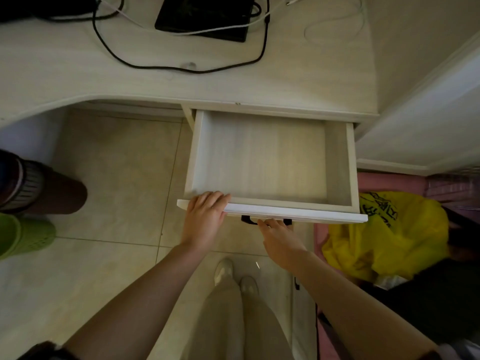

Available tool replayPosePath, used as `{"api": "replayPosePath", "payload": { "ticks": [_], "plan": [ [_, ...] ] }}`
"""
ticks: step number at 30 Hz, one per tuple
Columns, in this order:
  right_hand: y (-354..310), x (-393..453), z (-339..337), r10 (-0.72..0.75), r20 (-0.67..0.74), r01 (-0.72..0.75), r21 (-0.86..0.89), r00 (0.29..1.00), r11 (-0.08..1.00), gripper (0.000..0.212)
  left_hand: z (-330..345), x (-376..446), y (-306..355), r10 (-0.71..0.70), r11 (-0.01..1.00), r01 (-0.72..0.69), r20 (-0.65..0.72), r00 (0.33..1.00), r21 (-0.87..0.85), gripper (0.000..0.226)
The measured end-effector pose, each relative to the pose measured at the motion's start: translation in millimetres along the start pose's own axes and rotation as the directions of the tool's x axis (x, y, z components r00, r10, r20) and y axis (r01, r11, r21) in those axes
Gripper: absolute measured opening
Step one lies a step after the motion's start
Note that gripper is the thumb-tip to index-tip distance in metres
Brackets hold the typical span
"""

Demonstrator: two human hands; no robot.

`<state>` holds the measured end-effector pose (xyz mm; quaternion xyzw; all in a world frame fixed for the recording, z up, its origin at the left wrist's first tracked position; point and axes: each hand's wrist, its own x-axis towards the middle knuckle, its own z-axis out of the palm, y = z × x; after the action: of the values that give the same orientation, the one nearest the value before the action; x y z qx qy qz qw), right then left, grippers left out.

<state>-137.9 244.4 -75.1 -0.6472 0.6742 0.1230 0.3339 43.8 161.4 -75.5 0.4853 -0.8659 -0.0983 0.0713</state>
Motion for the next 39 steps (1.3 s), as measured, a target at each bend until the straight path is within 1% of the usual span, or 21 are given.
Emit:
{"api": "replayPosePath", "payload": {
  "ticks": [3,6,10,17,19,21,23,25,28,30,32,35,39],
  "plan": [
    [-4.6,-18.0,13.1,0.004,0.031,-0.004,0.023,1.0,1.0,0.059,-3.4,-21.3,8.5,-0.019,1.0,0.019,0.043,0.999,-0.016,0.046],
    [-9.6,-27.7,24.9,0.026,0.025,-0.027,0.044,0.999,0.999,0.059,-4.5,-34.4,13.4,-0.033,0.999,0.035,0.063,0.997,-0.03,0.045],
    [-13.4,-35.5,32.3,0.041,0.028,-0.042,0.03,0.999,0.999,0.057,-4.5,-45.0,17.0,-0.051,0.998,0.055,0.111,0.993,-0.037,0.043],
    [-19.9,-35.8,26.4,0.038,0.086,-0.043,0.057,0.996,0.997,0.058,-7.3,-44.4,15.8,-0.057,0.997,0.063,0.118,0.991,-0.048,0.046],
    [-21.0,-36.9,24.2,0.039,0.099,-0.046,0.07,0.994,0.996,0.057,-10.0,-46.5,14.4,-0.041,0.998,0.049,0.164,0.986,-0.041,0.049],
    [-20.7,-39.4,21.2,0.041,0.087,-0.048,0.082,0.995,0.995,0.05,-14.9,-48.3,14.5,-0.021,0.998,0.036,0.248,0.968,-0.056,0.053],
    [-21.8,-44.7,15.7,0.048,0.069,-0.055,0.104,0.996,0.993,0.043,-21.9,-49.2,14.5,-0.033,0.994,0.063,0.297,0.954,-0.091,0.054],
    [-25.6,-52.0,6.6,0.044,0.054,-0.05,0.133,0.998,0.99,0.041,-32.1,-52.0,15.0,-0.07,0.982,0.118,0.294,0.953,-0.149,0.052],
    [-38.3,-62.0,-11.3,0.003,-0.037,0.004,0.199,0.999,0.98,0.038,-51.5,-62.9,15.0,-0.163,0.929,0.239,0.268,0.949,-0.281,0.05],
    [-53.8,-65.9,-25.3,-0.038,-0.106,0.06,0.214,0.994,0.975,0.033,-62.7,-73.3,11.8,-0.247,0.876,0.327,0.253,0.935,-0.354,0.046],
    [-73.2,-67.6,-38.2,-0.089,-0.141,0.118,0.218,0.986,0.969,0.034,-73.7,-84.7,6.2,-0.342,0.819,0.407,0.226,0.912,-0.405,0.042],
    [-108.2,-68.1,-53.9,-0.147,-0.147,0.176,0.203,0.978,0.963,0.037,-93.2,-105.2,-3.7,-0.458,0.72,0.492,0.196,0.867,-0.49,0.039],
    [-161.9,-60.1,-67.4,-0.233,-0.131,0.254,0.174,0.964,0.951,0.034,-118.1,-134.8,-25.0,-0.564,0.628,0.565,0.187,0.804,-0.535,0.035]
  ]
}}
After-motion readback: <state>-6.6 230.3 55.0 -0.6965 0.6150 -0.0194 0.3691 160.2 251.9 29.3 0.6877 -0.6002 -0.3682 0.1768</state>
